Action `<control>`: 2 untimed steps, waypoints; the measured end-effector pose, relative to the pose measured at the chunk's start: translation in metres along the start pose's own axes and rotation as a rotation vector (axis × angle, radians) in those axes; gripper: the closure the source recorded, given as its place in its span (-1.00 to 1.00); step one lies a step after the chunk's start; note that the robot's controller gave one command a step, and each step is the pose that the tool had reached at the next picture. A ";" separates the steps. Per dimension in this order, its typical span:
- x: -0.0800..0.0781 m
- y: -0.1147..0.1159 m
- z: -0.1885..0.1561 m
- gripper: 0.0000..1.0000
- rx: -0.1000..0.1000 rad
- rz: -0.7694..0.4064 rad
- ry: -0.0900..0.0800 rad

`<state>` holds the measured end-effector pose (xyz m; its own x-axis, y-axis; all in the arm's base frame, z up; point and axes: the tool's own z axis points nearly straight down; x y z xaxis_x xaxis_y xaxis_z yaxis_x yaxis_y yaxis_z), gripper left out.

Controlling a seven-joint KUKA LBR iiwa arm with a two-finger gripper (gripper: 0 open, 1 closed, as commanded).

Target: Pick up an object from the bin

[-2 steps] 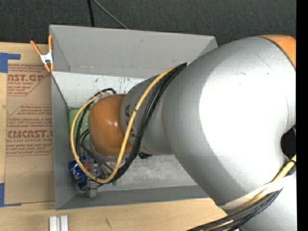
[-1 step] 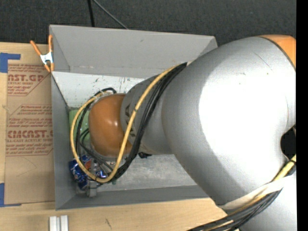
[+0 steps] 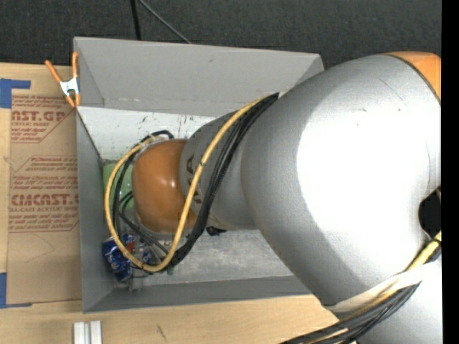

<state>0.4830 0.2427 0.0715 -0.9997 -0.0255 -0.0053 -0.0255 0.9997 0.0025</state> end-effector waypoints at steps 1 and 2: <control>-0.003 0.001 -0.091 1.00 -0.002 0.000 -0.002; -0.003 0.002 -0.115 1.00 0.000 -0.001 0.002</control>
Offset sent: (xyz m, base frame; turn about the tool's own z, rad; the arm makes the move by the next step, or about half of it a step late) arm 0.0001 0.0000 0.0874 0.0000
